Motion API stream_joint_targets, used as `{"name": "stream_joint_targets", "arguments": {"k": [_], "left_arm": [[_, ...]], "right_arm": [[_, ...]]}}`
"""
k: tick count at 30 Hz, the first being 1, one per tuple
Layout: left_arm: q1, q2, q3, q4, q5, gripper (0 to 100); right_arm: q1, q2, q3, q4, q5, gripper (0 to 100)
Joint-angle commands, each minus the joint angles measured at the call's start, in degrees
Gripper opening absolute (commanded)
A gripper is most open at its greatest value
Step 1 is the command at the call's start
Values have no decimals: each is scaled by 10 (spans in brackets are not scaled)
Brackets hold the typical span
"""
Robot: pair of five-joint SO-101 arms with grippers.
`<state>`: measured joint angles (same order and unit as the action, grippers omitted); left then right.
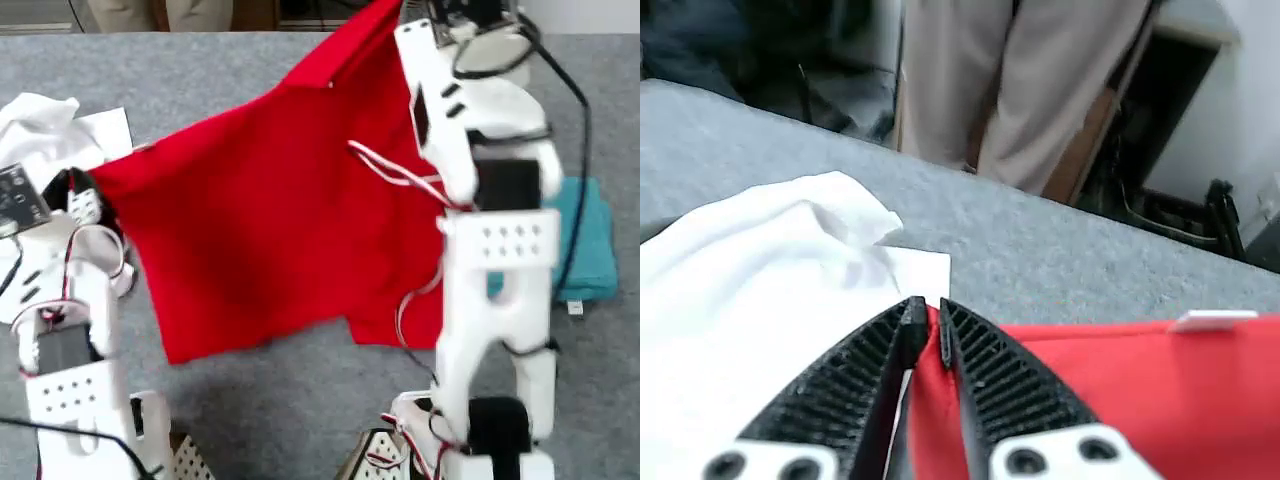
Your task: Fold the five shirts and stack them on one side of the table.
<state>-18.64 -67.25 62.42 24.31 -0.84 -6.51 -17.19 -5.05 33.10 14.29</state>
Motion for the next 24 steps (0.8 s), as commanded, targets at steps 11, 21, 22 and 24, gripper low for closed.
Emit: {"name": "stream_joint_targets", "arguments": {"k": [11,21,22,24], "left_arm": [[11,451,-297,-114,57,19],[11,534,-446,45,55,19],[12,530,-453,66,55,19],[19,516,-457,112,54,19]], "right_arm": [[7,167,1,-198,1,4],[7,174,-15,-189,1,4],[8,173,-16,-172,1,4],[8,168,-21,-127,1,4]]}}
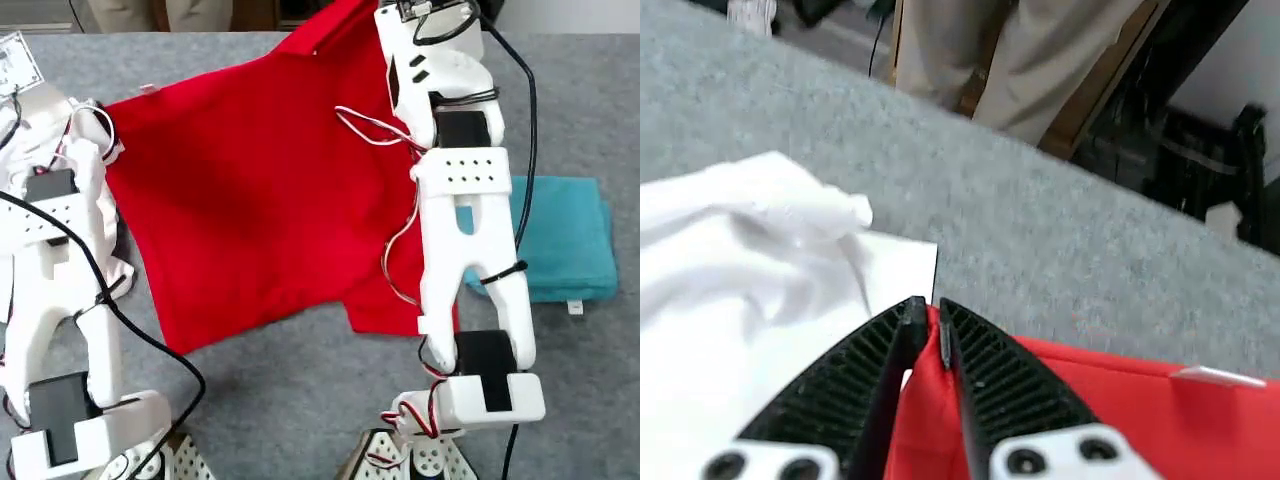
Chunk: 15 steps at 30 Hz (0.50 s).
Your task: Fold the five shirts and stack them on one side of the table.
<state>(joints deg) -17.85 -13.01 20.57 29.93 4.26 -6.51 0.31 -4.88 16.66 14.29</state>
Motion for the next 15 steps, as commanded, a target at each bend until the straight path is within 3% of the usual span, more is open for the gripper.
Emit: {"name": "stream_joint_targets", "arguments": {"k": [1,5,9,15], "left_arm": [[12,-35,-39,79,3,19],[26,-87,-36,178,-22,19],[50,-154,-35,268,-56,19],[72,-270,74,294,-60,19]], "right_arm": [[8,-11,-24,59,1,4],[8,-46,-26,186,11,4],[8,-84,-23,321,68,4],[42,-124,-22,513,126,4]]}}
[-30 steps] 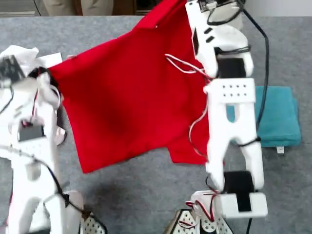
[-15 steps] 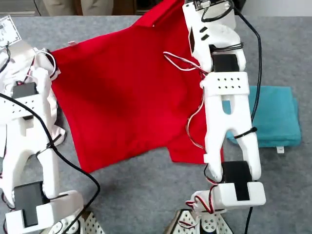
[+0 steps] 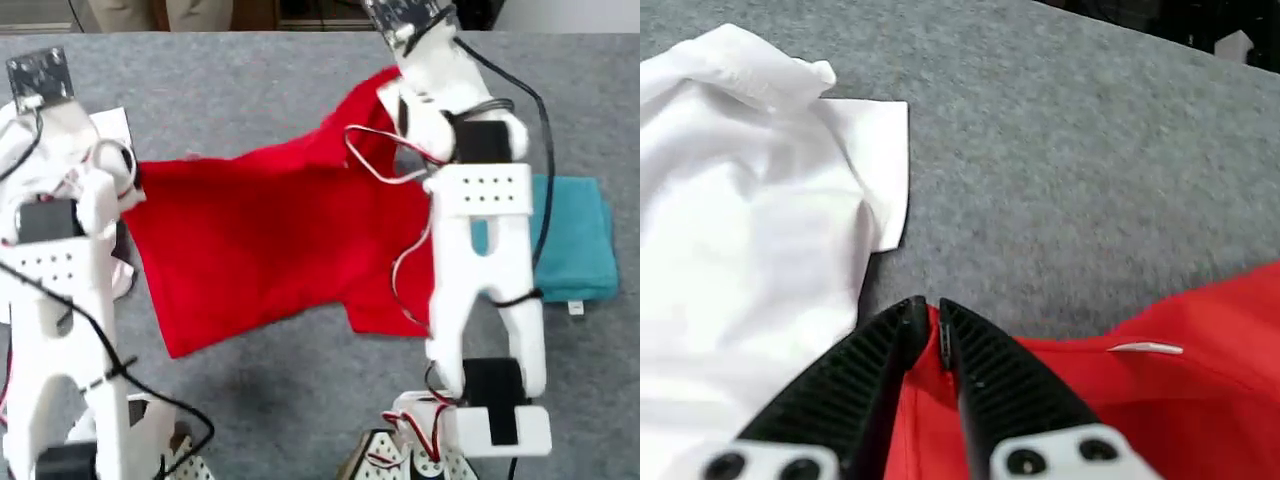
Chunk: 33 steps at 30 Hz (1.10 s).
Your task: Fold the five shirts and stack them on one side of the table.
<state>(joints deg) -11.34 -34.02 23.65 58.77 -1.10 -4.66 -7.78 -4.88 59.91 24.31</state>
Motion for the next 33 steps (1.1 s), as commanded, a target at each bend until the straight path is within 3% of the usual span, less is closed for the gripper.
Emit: {"name": "stream_joint_targets", "arguments": {"k": [1,6,12,22,33], "left_arm": [[7,-79,74,4,-6,19],[7,-152,228,-11,-33,19],[7,-204,361,-64,-33,19],[7,-215,429,-18,-47,19],[8,-215,476,-11,-69,19]], "right_arm": [[31,-47,-22,107,35,4],[65,-71,2,205,89,4],[70,-185,148,235,141,4],[102,-475,420,260,200,4],[196,-520,510,262,267,4]]}}
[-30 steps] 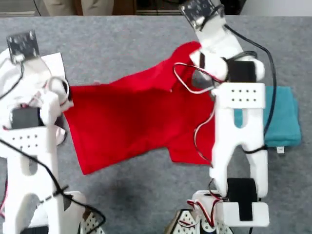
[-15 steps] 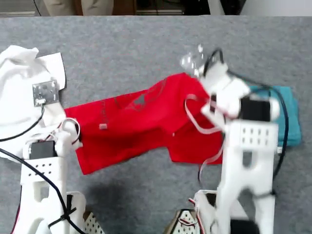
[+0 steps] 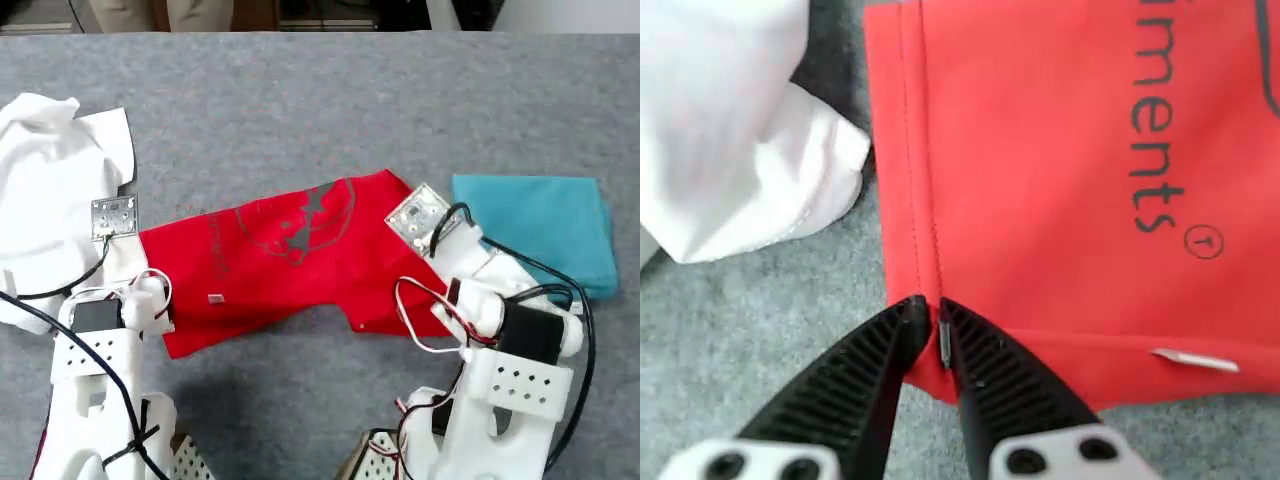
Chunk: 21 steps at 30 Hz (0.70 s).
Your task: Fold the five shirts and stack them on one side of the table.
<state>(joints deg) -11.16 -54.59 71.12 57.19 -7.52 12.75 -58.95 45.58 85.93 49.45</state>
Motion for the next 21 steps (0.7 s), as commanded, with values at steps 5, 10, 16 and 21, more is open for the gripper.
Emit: {"name": "stream_joint_targets", "arguments": {"k": [5,10,16,21], "left_arm": [[6,-9,9,4,-5,19],[13,-9,9,4,-4,22],[77,-9,-6,84,-5,117],[69,-10,-62,154,-6,269]], "right_arm": [[24,-8,29,-4,19,4],[23,-8,58,-39,19,9],[23,-8,57,-39,18,150],[30,-8,11,-29,19,245]]}}
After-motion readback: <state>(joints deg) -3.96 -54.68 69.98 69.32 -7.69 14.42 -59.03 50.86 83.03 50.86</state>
